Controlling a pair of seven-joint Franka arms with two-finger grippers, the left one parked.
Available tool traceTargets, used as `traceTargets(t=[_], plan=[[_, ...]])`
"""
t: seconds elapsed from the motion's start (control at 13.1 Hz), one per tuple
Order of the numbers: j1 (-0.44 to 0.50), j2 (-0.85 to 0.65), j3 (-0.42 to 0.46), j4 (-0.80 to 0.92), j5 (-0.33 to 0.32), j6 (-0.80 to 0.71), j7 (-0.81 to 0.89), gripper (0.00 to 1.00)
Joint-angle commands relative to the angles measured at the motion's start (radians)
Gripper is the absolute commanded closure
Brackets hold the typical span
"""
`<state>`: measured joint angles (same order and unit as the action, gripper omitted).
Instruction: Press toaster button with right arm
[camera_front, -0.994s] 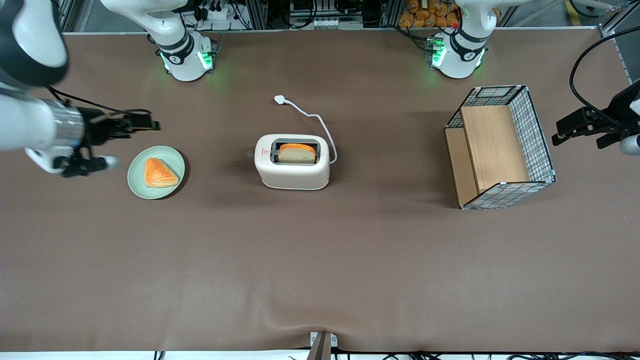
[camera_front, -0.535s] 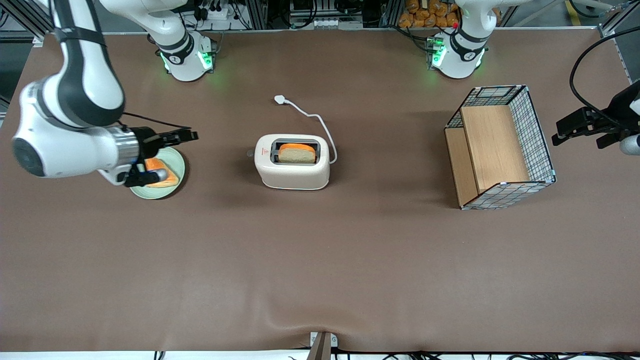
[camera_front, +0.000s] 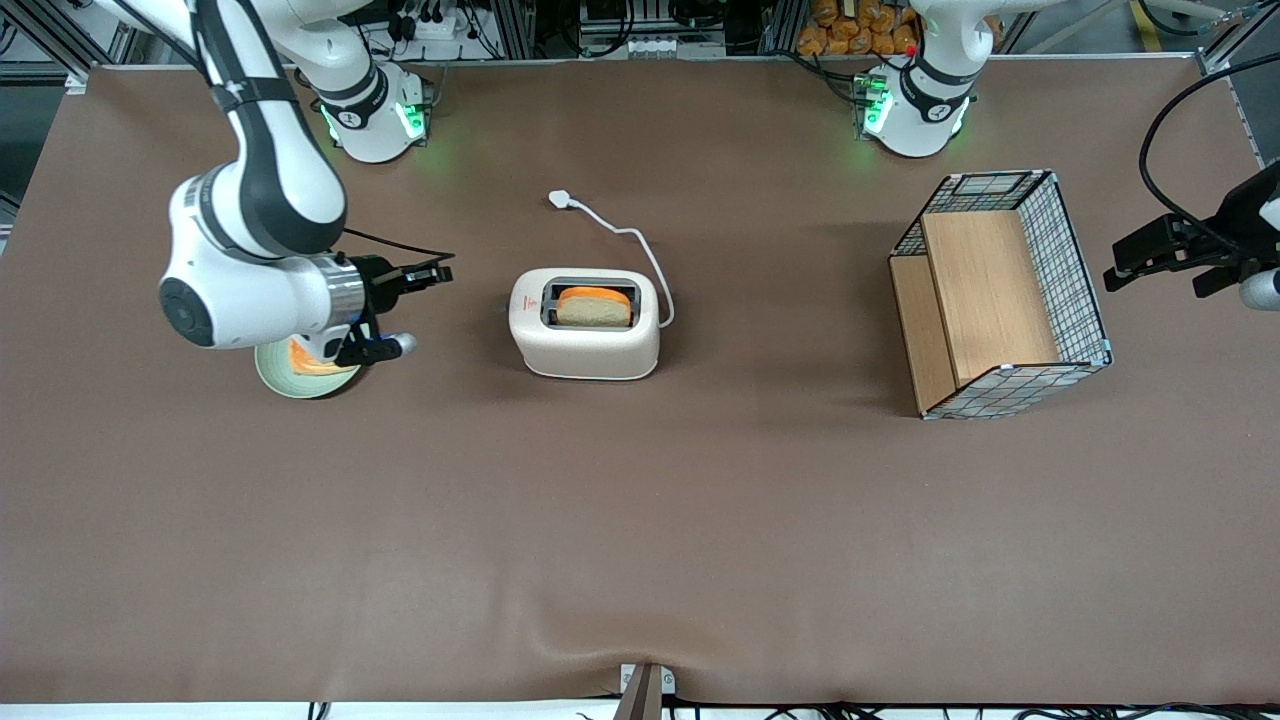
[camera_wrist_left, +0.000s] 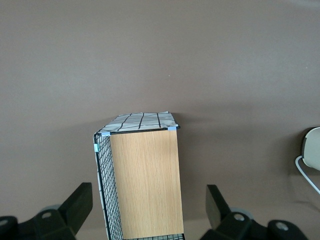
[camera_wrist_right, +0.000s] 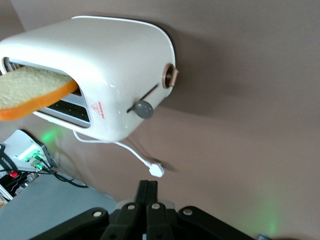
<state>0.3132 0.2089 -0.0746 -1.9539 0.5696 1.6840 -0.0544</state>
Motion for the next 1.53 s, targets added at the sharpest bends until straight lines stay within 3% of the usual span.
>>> traceTargets(t=[0.0, 0.54, 0.84, 1.15, 1.45], plan=[[0.027, -0.006, -0.008, -0.028, 0.044, 0.049, 0.007, 1.00], [0.049, 0.000, -0.008, -0.057, 0.075, 0.170, 0.001, 1.00], [0.061, 0.004, -0.008, -0.094, 0.130, 0.218, -0.033, 1.00], [0.063, 0.012, -0.008, -0.154, 0.229, 0.272, -0.087, 1.00], [0.060, 0.040, -0.008, -0.154, 0.262, 0.278, -0.105, 1.00]])
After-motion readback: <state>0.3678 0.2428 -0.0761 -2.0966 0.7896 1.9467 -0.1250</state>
